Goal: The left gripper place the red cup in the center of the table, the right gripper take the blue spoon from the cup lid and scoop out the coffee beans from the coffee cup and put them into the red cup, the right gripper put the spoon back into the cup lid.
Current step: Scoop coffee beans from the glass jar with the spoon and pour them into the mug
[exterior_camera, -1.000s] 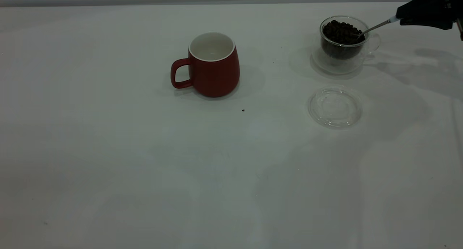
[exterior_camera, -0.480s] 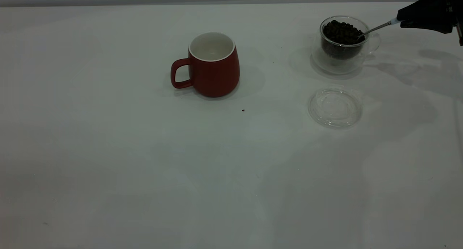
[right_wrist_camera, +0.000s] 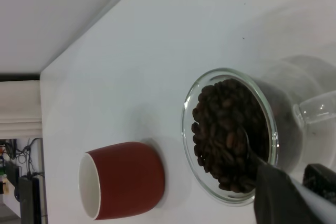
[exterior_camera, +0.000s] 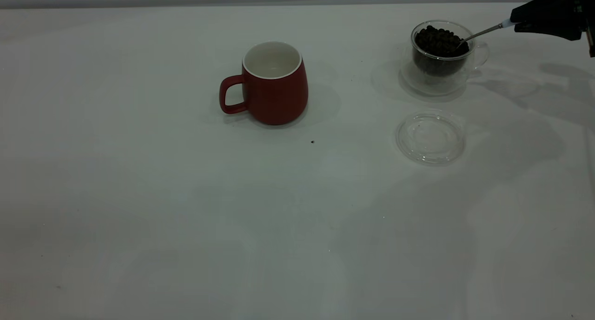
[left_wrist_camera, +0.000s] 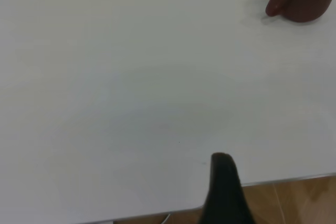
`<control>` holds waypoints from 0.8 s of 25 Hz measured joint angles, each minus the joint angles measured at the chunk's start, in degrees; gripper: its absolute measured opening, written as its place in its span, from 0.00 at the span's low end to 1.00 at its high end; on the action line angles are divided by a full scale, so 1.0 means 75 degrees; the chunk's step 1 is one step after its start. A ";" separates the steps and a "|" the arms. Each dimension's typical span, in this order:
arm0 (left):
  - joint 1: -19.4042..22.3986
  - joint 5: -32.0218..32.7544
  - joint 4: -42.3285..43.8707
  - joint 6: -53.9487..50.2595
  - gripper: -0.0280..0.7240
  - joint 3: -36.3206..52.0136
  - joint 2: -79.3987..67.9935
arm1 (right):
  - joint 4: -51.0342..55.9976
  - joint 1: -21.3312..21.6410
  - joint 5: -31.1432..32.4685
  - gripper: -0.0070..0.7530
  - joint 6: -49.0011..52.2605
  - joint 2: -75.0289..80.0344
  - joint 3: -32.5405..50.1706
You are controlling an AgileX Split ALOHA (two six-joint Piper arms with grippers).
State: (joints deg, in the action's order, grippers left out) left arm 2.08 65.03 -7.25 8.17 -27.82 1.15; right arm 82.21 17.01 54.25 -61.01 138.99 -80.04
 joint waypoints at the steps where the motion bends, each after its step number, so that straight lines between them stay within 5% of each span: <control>1: 0.0000 0.0000 0.0000 0.0000 0.82 0.0000 0.0000 | 0.0002 0.0023 0.0031 0.14 0.0000 0.0007 0.0000; 20: 0.0000 0.0000 0.0000 -0.0008 0.82 0.0000 0.0000 | 0.0199 0.0130 0.0329 0.14 -0.0008 0.0007 0.0000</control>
State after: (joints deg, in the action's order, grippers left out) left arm 2.08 65.03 -7.25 8.11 -27.82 1.15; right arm 83.70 17.99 56.72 -61.07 139.05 -80.04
